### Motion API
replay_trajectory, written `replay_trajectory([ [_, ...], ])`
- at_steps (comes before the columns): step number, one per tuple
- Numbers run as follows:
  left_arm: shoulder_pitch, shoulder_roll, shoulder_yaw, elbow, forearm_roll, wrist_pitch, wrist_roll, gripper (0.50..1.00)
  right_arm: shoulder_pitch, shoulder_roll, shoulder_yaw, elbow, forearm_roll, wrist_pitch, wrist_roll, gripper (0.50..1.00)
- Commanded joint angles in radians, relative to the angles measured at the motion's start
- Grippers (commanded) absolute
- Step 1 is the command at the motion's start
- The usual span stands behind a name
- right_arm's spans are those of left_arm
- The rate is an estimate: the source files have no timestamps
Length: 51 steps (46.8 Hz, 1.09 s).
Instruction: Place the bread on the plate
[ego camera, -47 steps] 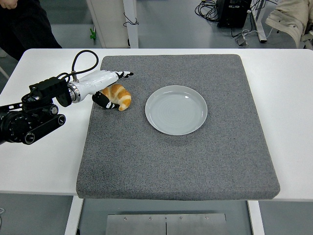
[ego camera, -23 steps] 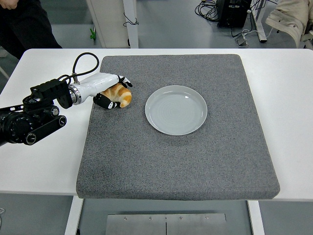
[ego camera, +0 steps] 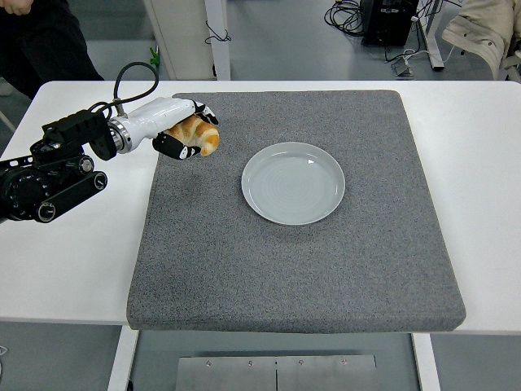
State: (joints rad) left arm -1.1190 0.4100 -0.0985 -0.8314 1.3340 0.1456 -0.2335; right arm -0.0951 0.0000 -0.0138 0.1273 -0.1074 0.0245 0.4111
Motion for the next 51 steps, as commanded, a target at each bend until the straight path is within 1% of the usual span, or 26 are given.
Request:
replay_trajectory([
  [1,-0.016,0.009,-0.006,0.000,-0.001,0.000,0.000,0.580,0.000,0.000,0.000,0.000,0.000,0.002,0.000,1.000],
  [6,-0.035,0.018,-0.006,0.000,-0.001,0.000,0.000,0.580,0.000,0.000,0.000,0.000,0.000,0.000,0.000,1.000],
  [12,-0.080,0.023,-0.006,0.003,-0.004,-0.008,-0.001,0.584,0.000,0.000,0.000,0.000,0.000,0.002,0.000,1.000],
  [18,-0.134,0.023,-0.006,0.051,-0.032,-0.012,-0.006,0.586,0.000,0.000,0.000,0.000,0.000,0.000,0.000,1.000],
  [25,-0.171,0.018,-0.009,0.063,-0.047,-0.049,-0.024,0.587,0.000,0.000,0.000,0.000,0.000,0.000,0.000,1.000],
  [31,-0.193,0.010,-0.010,0.063,-0.049,-0.051,-0.024,0.592,0.000,0.000,0.000,0.000,0.000,0.000,0.000,1.000],
  [43,-0.262,-0.025,-0.013,0.060,-0.061,-0.055,-0.017,0.599,0.000,0.000,0.000,0.000,0.000,0.000,0.000,1.000],
  [48,-0.283,-0.054,-0.027,0.058,-0.072,-0.092,-0.010,0.602,0.000,0.000,0.000,0.000,0.000,0.000,0.000,1.000],
  [51,-0.291,-0.077,-0.041,0.058,-0.087,-0.101,-0.007,0.602,0.000,0.000,0.000,0.000,0.000,0.000,0.000,1.000],
])
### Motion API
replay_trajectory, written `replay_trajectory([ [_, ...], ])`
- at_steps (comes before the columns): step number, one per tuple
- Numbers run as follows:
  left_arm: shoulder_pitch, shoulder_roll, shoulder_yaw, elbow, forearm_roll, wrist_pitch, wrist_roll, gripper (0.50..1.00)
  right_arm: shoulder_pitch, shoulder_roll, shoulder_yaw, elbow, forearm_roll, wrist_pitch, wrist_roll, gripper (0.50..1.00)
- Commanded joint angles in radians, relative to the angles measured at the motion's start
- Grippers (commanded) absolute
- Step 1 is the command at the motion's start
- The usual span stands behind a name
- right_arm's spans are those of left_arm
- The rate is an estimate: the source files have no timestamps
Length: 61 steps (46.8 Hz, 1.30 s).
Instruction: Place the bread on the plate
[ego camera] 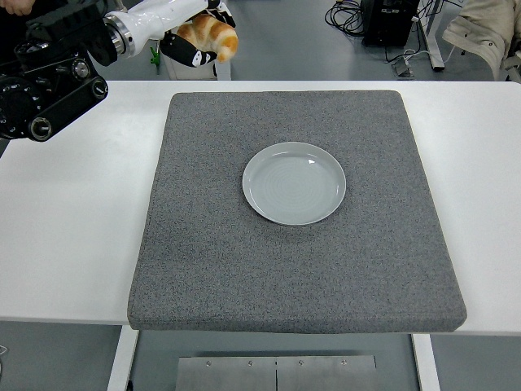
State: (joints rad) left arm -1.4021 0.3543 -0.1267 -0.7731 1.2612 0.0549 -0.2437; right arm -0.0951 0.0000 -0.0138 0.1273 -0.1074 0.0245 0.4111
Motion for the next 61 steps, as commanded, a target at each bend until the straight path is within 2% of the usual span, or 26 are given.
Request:
replay_trajectory([
  [1,-0.009,-0.029,-0.013,-0.002,-0.016,-0.012,0.003,0.602,0.000,0.000,0.000,0.000,0.000,0.000,0.000,1.000],
  [14,-0.021,-0.133,-0.013,-0.032,-0.013,-0.015,0.004,0.605,0.000,0.000,0.000,0.000,0.000,0.000,0.000,1.000],
  [25,-0.020,-0.225,-0.004,-0.034,-0.008,-0.015,0.031,0.608,0.000,0.000,0.000,0.000,0.000,0.000,0.000,1.000],
  [45,0.002,-0.232,0.053,-0.035,0.004,-0.012,0.015,0.617,0.000,0.000,0.000,0.000,0.000,0.000,0.000,1.000],
  [61,0.068,-0.233,0.130,-0.035,0.012,0.045,0.008,0.619,0.000,0.000,0.000,0.000,0.000,0.000,0.000,1.000],
])
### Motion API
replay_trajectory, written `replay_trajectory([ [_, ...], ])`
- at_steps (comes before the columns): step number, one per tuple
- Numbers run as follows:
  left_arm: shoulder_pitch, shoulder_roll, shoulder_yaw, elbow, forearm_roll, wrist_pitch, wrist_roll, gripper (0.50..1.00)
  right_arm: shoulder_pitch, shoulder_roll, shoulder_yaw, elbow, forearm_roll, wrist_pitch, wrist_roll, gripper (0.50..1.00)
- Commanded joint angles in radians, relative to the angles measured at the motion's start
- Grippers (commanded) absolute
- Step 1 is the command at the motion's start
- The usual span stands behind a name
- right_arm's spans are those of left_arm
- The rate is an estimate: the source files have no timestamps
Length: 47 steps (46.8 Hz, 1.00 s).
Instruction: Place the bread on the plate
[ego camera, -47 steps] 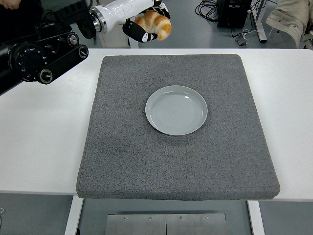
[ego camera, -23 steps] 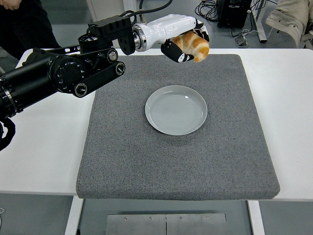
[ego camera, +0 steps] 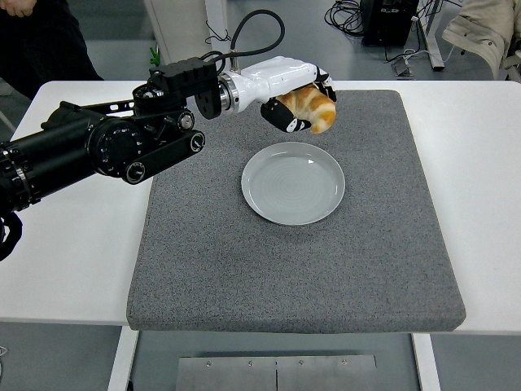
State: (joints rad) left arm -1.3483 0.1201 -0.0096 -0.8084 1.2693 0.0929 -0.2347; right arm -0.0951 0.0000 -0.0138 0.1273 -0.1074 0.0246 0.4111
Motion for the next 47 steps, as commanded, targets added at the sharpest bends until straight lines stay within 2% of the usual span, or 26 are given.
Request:
replay_trajectory([
  [1,0.017,0.000,0.014,0.000,0.004,0.008,-0.001,0.619,0.000,0.000,0.000,0.000,0.000,0.000,0.000,1.000],
  [16,0.035,-0.003,0.128,0.000,0.002,0.096,-0.001,0.619,0.000,0.000,0.000,0.000,0.000,0.000,0.000,1.000],
  [30,0.086,-0.019,0.151,0.000,0.004,0.131,-0.003,0.619,0.000,0.000,0.000,0.000,0.000,0.000,0.000,1.000],
  [38,0.106,-0.026,0.151,0.000,0.004,0.159,-0.024,0.619,0.000,0.000,0.000,0.000,0.000,0.000,0.000,1.000],
  [47,0.126,-0.026,0.152,0.000,0.004,0.165,-0.024,0.619,0.000,0.000,0.000,0.000,0.000,0.000,0.000,1.000],
])
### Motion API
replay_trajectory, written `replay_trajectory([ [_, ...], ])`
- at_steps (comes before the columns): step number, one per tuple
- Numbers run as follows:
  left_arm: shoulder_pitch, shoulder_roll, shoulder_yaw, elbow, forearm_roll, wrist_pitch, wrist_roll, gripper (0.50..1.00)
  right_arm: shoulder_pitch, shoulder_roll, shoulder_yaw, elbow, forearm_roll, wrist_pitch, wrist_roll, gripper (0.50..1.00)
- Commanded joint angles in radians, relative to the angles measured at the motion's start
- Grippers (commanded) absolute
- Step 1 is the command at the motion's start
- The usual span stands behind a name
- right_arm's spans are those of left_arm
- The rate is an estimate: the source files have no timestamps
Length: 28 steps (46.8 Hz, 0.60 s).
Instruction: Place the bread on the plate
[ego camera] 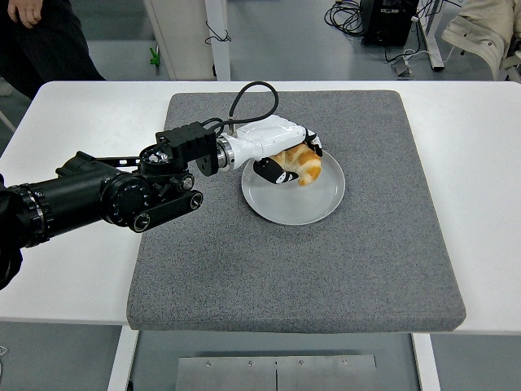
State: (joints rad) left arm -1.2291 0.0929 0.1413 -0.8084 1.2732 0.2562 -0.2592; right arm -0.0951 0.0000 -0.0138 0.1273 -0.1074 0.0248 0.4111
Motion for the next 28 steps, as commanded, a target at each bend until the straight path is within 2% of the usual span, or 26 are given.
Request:
replay_trajectory([
  [1,0.010,0.001,0.001,0.000,0.000,0.001,0.000,0.619,0.000,0.000,0.000,0.000,0.000,0.000,0.000,1.000],
  [10,0.014,0.001,0.021,0.002,0.002,0.005,0.000,0.621,0.000,0.000,0.000,0.000,0.000,0.000,0.000,1.000],
  [17,0.017,0.001,0.060,0.002,0.000,0.046,0.000,0.627,0.000,0.000,0.000,0.000,0.000,0.000,0.000,1.000],
  [28,0.022,0.001,0.063,0.002,-0.002,0.051,0.000,0.664,0.000,0.000,0.000,0.000,0.000,0.001,0.000,1.000],
])
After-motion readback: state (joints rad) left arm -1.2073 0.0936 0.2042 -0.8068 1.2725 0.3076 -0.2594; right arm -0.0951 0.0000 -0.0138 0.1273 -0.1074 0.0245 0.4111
